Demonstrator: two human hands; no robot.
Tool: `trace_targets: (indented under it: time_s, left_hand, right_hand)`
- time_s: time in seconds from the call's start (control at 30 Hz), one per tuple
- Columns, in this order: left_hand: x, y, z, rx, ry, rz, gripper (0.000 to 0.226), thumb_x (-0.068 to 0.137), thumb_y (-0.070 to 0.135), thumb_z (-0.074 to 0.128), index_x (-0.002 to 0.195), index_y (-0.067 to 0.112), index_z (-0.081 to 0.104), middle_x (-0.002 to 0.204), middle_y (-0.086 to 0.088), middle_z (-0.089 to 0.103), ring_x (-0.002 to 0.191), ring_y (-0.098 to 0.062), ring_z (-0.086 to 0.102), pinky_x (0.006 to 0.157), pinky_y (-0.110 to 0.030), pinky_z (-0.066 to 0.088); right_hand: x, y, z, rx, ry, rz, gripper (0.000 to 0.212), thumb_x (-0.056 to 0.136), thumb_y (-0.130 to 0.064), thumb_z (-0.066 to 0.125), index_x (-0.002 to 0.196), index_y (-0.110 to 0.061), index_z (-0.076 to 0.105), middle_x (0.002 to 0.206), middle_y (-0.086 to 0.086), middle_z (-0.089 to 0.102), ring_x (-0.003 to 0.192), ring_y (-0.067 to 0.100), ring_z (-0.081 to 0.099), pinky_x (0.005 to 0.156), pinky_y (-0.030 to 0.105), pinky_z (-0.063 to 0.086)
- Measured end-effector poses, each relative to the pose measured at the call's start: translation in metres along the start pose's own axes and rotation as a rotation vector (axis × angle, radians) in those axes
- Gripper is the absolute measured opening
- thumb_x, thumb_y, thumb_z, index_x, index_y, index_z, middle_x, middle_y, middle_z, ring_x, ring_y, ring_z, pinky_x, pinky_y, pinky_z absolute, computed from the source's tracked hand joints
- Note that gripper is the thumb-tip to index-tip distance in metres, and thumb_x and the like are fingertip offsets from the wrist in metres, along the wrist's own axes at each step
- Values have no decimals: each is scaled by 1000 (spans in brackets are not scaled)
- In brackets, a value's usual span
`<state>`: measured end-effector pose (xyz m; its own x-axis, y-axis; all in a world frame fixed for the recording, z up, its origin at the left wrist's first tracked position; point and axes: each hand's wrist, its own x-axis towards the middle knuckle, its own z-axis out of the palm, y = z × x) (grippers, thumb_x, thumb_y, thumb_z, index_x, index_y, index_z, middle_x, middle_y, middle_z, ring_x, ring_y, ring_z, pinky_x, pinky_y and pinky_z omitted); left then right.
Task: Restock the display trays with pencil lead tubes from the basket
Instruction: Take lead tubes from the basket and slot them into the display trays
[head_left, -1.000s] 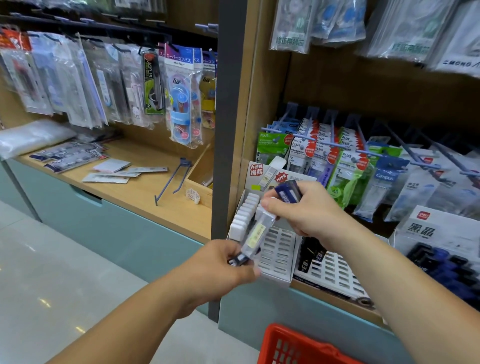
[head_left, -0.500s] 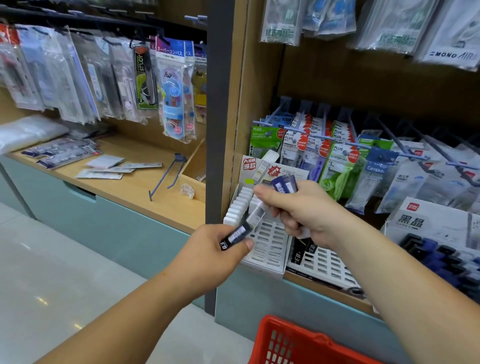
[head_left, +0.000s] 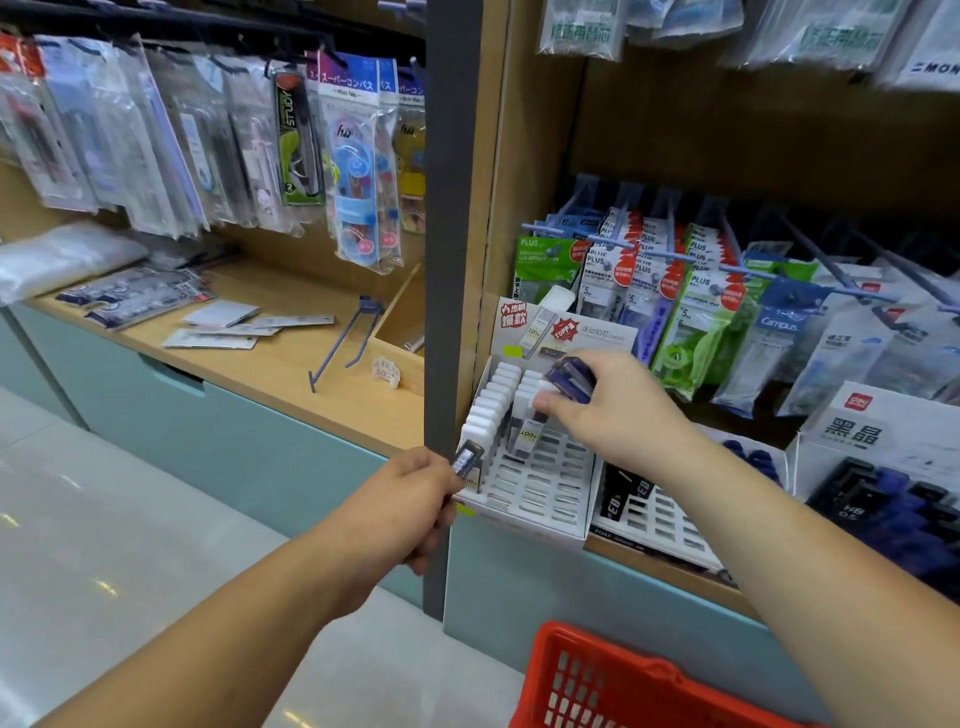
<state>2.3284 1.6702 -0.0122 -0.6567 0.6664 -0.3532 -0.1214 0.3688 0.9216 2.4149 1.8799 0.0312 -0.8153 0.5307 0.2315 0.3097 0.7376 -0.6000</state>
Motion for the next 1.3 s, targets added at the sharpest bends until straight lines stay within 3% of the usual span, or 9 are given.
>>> trace_targets:
  time_s: [0.23,0.33,0.63,0.83,0.93,1.0,1.1,1.2,1.3]
  left_hand:
    - [-6,0,0,82,-30,141,9,106,16,54,105,14,62,73,2,70,59,-14,51,52,-25,44]
    - [-7,0,0,104,-4,171,5,103,16,59,106,14,62,77,0,75,58,-13,53,52,-23,44]
    - [-10,0,0,119,49,183,4,100,18,65,104,17,64,80,-2,78,57,-4,59,49,-15,44]
    - [-5,1,2,124,93,180,4,99,19,67,103,18,65,80,-2,78,62,-9,61,53,-19,47]
    - [-6,5,6,111,88,188,7,96,11,68,101,16,68,83,-9,77,60,-10,60,53,-18,47]
    - [-8,8,9,108,80,215,9,93,9,70,97,17,71,81,-10,74,59,-9,58,53,-19,47]
    - [-16,20,16,58,49,263,6,93,13,73,94,18,76,71,-1,69,55,-7,56,54,-22,49]
    - [-25,33,30,-41,10,300,4,91,12,74,90,8,75,66,-2,66,56,-11,54,52,-23,46]
    - [-31,39,50,-157,-19,328,19,91,13,75,81,-1,67,65,-7,59,56,-14,50,52,-24,44]
  right_hand:
    - [-1,8,26,-45,46,-18,21,88,-37,77,81,-33,58,75,-14,60,78,17,60,77,39,55]
    - [-1,8,27,-12,119,-7,24,86,-34,80,98,-39,59,84,-20,61,89,19,63,81,39,55]
    - [-6,7,38,-215,198,-136,20,92,-36,72,107,-35,59,97,-13,63,94,19,61,74,40,55]
    - [-3,11,37,-227,92,-38,18,92,-46,71,102,-32,64,97,-12,65,93,18,61,79,42,56]
    - [-4,5,25,-60,-10,-3,21,87,-45,77,101,-32,70,93,-11,70,89,15,66,82,40,57]
    - [-11,-3,12,150,-121,30,19,85,-40,81,96,-27,73,88,-4,74,76,10,67,73,34,56]
    - [-34,-15,-16,399,-330,108,18,90,-34,78,99,-19,75,72,3,71,45,11,45,46,24,36]
    - [-55,-18,-40,342,-403,76,13,91,-22,77,97,-10,76,53,-9,56,40,3,41,40,18,32]
    - [-75,-14,-58,373,-356,129,12,91,-17,78,94,-6,74,53,-6,53,39,7,37,38,19,29]
